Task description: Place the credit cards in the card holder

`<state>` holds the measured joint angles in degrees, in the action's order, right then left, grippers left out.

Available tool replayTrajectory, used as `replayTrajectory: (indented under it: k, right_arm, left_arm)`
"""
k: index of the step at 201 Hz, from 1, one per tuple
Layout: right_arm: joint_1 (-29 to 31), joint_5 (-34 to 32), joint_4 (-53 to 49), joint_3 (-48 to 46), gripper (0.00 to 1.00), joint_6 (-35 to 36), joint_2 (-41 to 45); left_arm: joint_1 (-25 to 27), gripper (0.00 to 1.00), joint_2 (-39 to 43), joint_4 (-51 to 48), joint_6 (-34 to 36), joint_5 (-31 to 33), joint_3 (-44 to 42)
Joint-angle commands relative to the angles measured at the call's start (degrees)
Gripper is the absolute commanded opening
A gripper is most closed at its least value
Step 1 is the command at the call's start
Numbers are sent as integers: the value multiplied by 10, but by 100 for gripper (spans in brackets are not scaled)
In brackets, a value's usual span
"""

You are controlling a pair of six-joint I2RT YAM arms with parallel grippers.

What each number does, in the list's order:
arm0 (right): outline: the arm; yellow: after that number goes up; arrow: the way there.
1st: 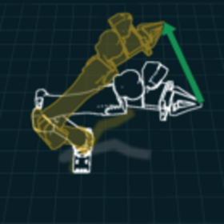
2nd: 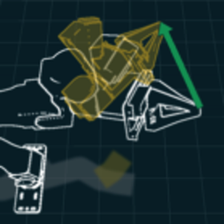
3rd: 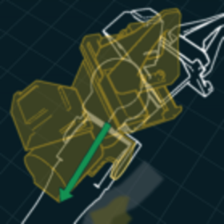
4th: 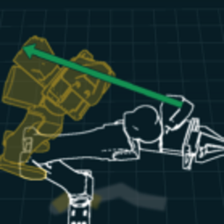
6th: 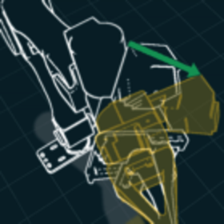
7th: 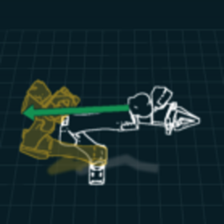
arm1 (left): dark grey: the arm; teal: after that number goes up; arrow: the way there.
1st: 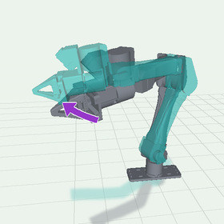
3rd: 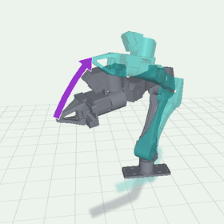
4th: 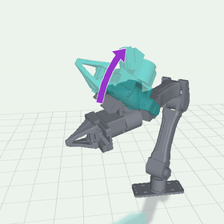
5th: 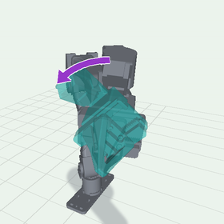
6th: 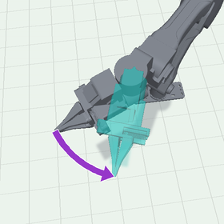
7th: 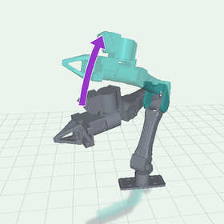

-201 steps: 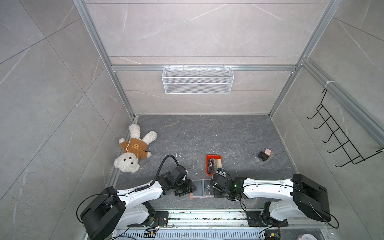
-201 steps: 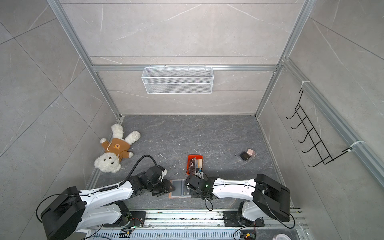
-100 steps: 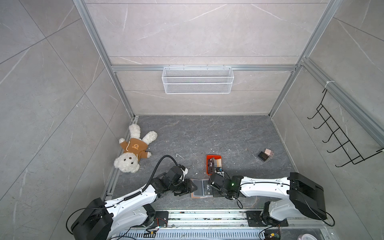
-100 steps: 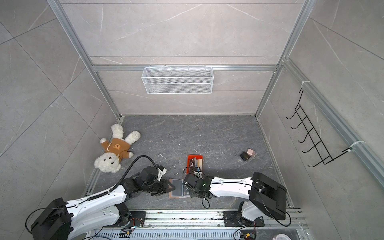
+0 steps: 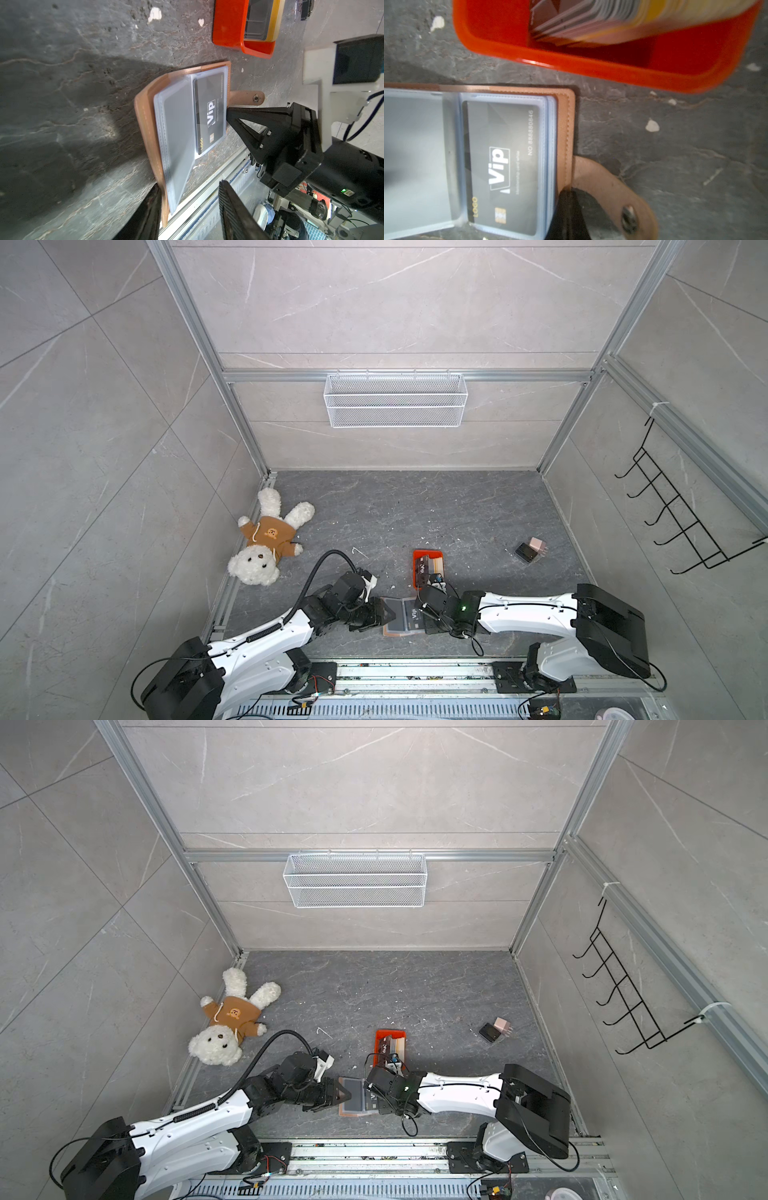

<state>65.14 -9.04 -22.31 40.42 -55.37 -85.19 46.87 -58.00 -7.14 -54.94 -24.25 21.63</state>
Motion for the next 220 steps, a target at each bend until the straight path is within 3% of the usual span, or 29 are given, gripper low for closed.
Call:
replayTrajectory:
  k: [1,220]
  right_arm:
    - [8,17,55,5,3,11,-25]
    - [12,17,69,-14,3,8,1]
  left_arm:
    - [0,47,1,32,12,-22,25]
    - [16,47,-58,112,-11,-31,49]
